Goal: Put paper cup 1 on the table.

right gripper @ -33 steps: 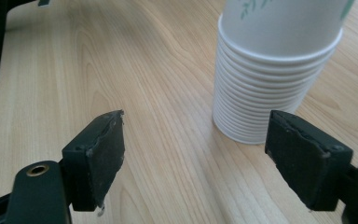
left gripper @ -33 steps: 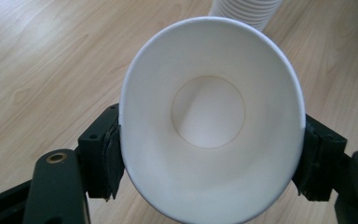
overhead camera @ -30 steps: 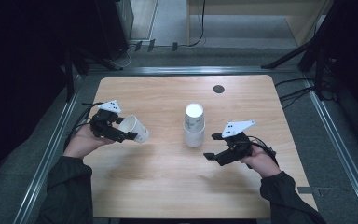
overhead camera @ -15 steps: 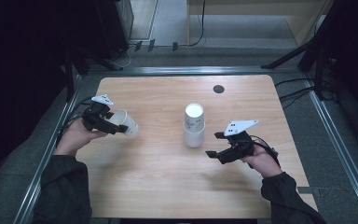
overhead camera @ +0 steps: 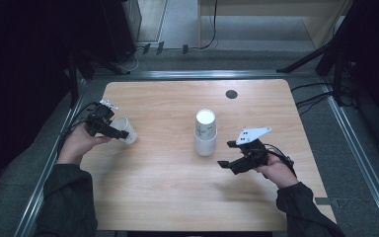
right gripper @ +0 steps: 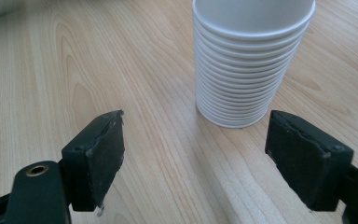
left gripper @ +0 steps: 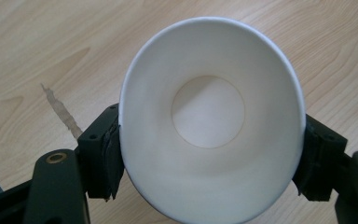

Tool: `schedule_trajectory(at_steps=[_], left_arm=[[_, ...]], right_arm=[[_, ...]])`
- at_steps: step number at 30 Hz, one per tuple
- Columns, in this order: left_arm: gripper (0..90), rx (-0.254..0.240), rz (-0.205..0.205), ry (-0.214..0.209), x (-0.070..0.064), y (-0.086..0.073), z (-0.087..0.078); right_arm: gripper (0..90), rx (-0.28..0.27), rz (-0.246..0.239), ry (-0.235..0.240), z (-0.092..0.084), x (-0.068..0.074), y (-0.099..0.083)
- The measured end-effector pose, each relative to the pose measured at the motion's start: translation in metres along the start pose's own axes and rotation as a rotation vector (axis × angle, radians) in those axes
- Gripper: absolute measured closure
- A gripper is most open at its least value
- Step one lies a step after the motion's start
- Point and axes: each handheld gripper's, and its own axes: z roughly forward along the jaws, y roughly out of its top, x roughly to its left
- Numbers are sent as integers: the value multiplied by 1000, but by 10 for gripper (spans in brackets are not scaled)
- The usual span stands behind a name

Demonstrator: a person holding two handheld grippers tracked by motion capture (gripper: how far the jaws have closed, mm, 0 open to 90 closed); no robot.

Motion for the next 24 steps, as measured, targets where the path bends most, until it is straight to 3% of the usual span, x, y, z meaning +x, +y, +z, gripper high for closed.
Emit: schedule_trajectory(at_steps=[3, 10, 24], left_arm=[[242, 31, 11, 16, -2, 2, 6], [238, 51, 8, 42, -4, 3, 15], [205, 48, 2, 37, -4, 3, 17]], right_arm=[[199, -2, -3, 1, 0, 0, 0], [199, -4, 2, -2, -1, 0, 0], [199, 8, -4, -2, 0, 0, -1]])
